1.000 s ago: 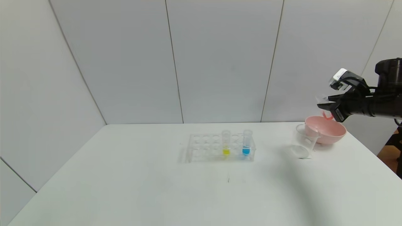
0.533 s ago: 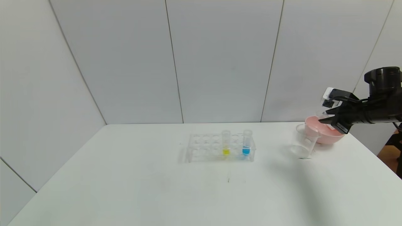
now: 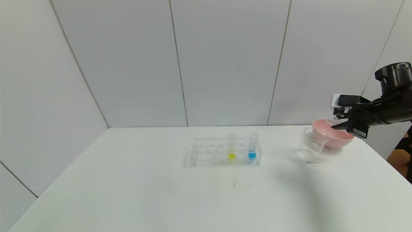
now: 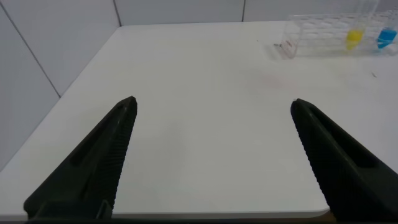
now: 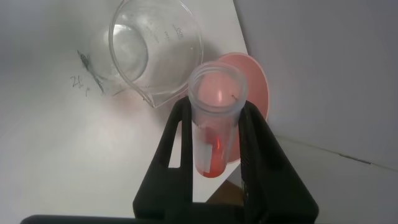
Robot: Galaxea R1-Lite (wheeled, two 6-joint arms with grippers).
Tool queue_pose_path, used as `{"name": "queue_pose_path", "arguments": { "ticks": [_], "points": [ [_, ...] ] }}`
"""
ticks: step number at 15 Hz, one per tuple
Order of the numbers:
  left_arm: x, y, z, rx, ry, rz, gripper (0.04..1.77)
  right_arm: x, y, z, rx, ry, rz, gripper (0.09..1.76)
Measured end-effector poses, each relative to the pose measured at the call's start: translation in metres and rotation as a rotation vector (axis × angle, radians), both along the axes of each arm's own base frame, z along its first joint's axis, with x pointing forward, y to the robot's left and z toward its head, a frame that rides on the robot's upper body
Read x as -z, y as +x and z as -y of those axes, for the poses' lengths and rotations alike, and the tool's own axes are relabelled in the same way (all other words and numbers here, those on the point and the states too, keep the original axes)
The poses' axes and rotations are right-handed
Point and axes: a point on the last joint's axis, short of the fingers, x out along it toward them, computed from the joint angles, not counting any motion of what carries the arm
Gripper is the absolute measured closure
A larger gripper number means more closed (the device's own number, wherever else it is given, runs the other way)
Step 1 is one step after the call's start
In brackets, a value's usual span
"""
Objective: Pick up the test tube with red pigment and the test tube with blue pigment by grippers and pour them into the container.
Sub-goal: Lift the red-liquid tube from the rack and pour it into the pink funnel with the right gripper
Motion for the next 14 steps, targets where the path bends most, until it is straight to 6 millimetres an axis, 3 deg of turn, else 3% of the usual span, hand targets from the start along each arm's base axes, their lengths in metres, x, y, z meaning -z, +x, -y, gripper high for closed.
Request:
{"name": "queue_pose_path", "arguments": {
  "ticks": [4,14],
  "points": [
    [0.0,0.0,0.0,0.0,0.0,0.0,0.05,-0.011,0.003,0.006,-0.031,-0.168,0.019,1.35],
    [0.0,0.0,0.0,0.0,0.0,0.0,0.05,-0.017,0.001,-0.018,-0.119,-0.319,-0.077,1.35]
  ]
}}
